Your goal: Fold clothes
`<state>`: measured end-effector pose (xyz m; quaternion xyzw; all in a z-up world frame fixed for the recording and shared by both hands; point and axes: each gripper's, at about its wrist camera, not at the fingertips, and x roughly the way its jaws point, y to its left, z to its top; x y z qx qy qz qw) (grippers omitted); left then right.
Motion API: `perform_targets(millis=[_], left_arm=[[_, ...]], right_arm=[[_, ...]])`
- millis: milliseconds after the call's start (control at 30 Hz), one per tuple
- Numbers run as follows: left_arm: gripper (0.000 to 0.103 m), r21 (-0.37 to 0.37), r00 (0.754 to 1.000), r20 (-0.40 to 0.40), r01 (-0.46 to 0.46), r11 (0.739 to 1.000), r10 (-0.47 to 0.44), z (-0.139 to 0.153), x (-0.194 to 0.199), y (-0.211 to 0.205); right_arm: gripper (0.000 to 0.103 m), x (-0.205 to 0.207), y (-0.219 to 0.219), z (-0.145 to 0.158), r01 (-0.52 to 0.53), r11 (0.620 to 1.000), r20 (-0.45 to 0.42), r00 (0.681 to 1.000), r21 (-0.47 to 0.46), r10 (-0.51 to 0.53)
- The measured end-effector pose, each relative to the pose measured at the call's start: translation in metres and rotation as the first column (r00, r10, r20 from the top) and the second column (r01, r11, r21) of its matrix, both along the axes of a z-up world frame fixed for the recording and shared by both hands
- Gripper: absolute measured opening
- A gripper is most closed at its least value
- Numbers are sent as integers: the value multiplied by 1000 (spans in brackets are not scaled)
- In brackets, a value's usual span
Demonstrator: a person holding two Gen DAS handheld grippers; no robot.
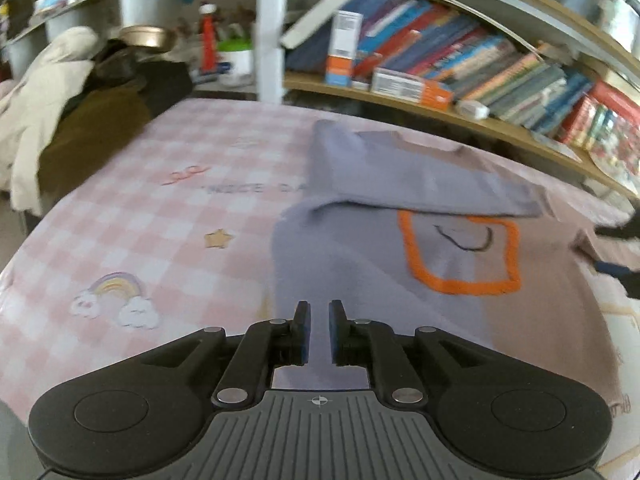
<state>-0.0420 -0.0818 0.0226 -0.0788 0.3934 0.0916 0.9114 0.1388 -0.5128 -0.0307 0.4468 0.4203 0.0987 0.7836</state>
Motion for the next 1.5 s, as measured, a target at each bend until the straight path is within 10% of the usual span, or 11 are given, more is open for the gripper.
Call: perform_targets(millis=[100, 300, 567, 700, 1000, 1133, 1500], left_arm=[[12, 10, 1000, 3, 27, 1000, -27, 0, 3, -8], [12, 8, 1000, -8, 1, 1000, -1, -1, 4, -2], [12, 5, 1000, -24, -8, 1000, 8, -3, 0, 5], [25, -9, 999, -33, -17, 1000, 16, -6, 0, 9], [31, -72, 998, -41, 52, 996, -55, -20, 20, 8], [55, -54, 997, -6, 75, 996, -76, -18, 25, 10], [60, -110, 992, -31, 120, 987, -124, -38, 37, 25]], right_arm=[[47, 7, -9, -10, 90, 995, -61, 994, 52, -86], [6, 23, -16, -23, 201, 978, -96, 976, 58, -195], [10, 55, -5, -5, 173, 959, 70, 984, -223, -162], [42, 42, -4, 2, 93, 964, 76, 994, -249, -76], [42, -50, 31, 10, -191, 828, 84, 958, -528, 274], [40, -83, 38, 12, -209, 812, 43, 960, -545, 276], [15, -133, 68, 11, -160, 774, -27, 983, -613, 183]])
